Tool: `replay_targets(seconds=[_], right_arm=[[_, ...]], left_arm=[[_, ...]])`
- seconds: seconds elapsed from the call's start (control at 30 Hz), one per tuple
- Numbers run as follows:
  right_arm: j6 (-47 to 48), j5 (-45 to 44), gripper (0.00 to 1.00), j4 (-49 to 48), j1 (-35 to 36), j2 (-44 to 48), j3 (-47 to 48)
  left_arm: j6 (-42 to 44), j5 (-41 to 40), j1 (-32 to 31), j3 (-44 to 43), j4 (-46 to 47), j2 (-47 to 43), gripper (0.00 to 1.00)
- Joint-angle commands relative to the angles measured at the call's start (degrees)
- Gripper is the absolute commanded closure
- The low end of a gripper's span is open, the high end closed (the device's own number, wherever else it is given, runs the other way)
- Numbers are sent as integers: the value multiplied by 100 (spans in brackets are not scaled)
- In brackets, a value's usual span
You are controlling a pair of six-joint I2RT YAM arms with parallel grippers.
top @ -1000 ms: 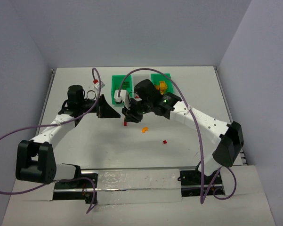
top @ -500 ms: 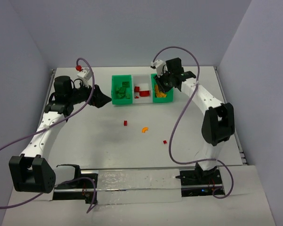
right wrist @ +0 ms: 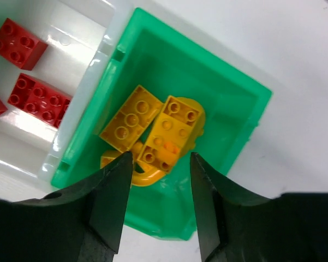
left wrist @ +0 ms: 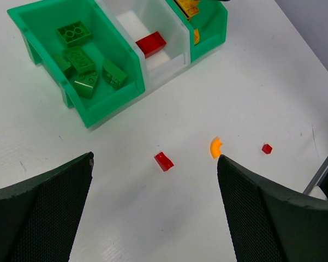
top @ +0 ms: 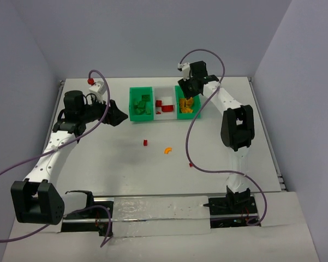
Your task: Sort the legos into containers by color
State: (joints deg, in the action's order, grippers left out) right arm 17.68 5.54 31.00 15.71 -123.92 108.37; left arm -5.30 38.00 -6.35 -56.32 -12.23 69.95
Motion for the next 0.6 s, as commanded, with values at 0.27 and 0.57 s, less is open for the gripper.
replay_targets(seconds=[0.27, 0.57], right_arm=[[26, 538, 36, 347, -34, 920, -132], [1622, 1665, 40, 1634, 250, 3771, -3413]], left_arm=[[-32, -31, -24, -11, 205, -51, 1], [763, 308, -27, 4, -306, -140, 1]])
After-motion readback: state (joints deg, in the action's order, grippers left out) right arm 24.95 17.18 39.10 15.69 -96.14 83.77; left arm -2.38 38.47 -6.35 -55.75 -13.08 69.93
